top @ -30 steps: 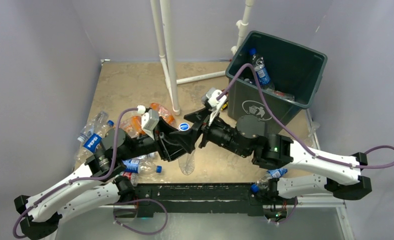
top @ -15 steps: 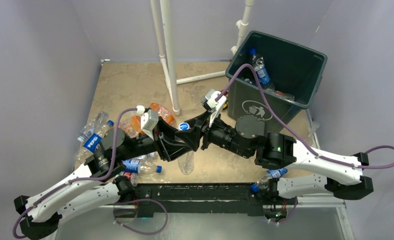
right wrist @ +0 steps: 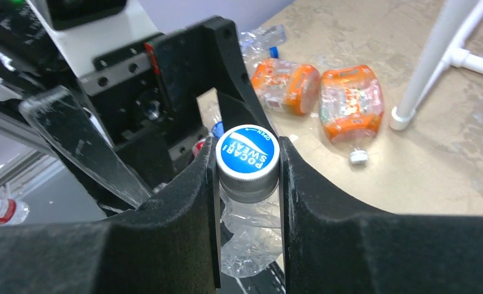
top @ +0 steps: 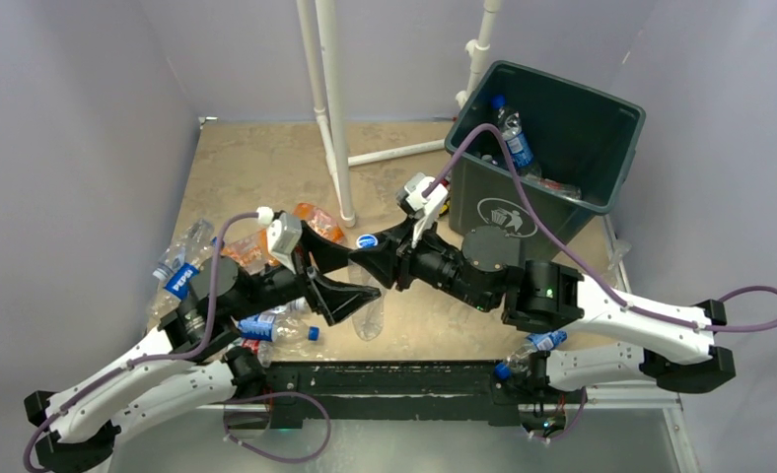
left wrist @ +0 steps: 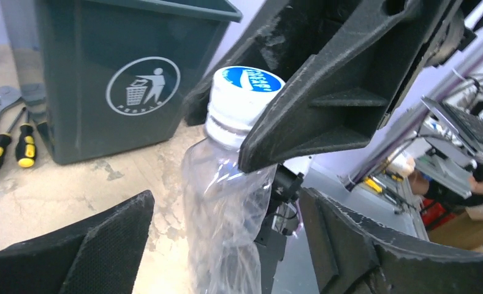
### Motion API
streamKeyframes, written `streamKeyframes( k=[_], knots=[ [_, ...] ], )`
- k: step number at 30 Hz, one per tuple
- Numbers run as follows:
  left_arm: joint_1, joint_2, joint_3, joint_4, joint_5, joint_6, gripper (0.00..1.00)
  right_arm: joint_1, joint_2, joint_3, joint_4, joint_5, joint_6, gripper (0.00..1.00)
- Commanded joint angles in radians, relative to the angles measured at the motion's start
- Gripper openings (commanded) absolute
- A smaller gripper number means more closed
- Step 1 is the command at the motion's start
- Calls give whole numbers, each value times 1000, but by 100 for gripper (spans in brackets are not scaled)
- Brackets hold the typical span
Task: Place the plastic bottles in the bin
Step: Pick up the plastic bottle at the center of the board.
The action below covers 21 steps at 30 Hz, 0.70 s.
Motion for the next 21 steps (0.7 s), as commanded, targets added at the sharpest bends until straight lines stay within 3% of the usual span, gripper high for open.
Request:
streamKeyframes(
  k=[1, 8, 15, 17, 21],
  knots=[
    [-3, -65, 19, -16, -161, -53, 91, -2, -69, 61, -36, 107, -38, 0],
    [-3, -343, -63, -57, -547, -138, 97, -1, -192, 193, -108, 339, -137, 0],
    [-3, -511, -168, -72, -710, -158, 99, -2, -257, 209, 154, 534, -394, 0],
    [-3, -498, -184, -81, -754, -167, 99, -1, -238, 194, 302, 568, -526, 0],
    [-3, -437, -216, -119, -931, -305, 99, -2, -125, 177, 736, 639, -958, 0]
  ],
)
